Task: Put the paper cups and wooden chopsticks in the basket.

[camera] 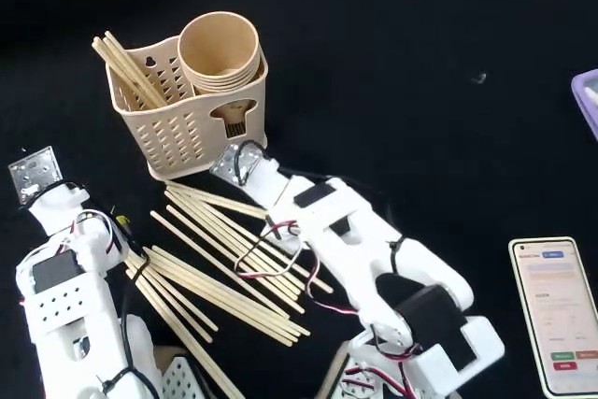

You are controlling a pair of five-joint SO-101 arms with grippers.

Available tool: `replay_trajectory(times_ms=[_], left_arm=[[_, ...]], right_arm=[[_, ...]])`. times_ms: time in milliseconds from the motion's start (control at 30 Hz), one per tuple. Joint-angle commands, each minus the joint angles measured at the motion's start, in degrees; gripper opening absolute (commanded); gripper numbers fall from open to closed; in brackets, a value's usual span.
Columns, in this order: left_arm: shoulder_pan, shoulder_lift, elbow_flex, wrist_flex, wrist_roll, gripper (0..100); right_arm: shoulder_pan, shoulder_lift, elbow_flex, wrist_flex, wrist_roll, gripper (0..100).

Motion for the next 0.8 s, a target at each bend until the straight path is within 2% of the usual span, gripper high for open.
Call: replay_trajectory(times_ms=[0,167,400,600,767], left_arm=[[-0.66,-0.62,-0.57,-0.62,0.53,22],[-0.66,-0.62,-0.57,-0.79,0.53,22],[-0.31,-0.62,-0.66,-0.88,0.53,22],[-0.31,-0.62,-0.84,-0.88,0.62,22],[-0.31,-0.62,-0.84,-0.88,0.62,22]], right_arm=[[0.70,0.13,-3.56,6.95,5.27,1.1],[6.51,-4.62,-6.02,18.55,9.41,1.0],[17.14,-15.69,-5.93,24.62,11.69,1.1],[17.76,-13.32,-6.20,26.20,11.52,1.4],[18.02,-7.60,-10.95,31.21,11.60,10.5]])
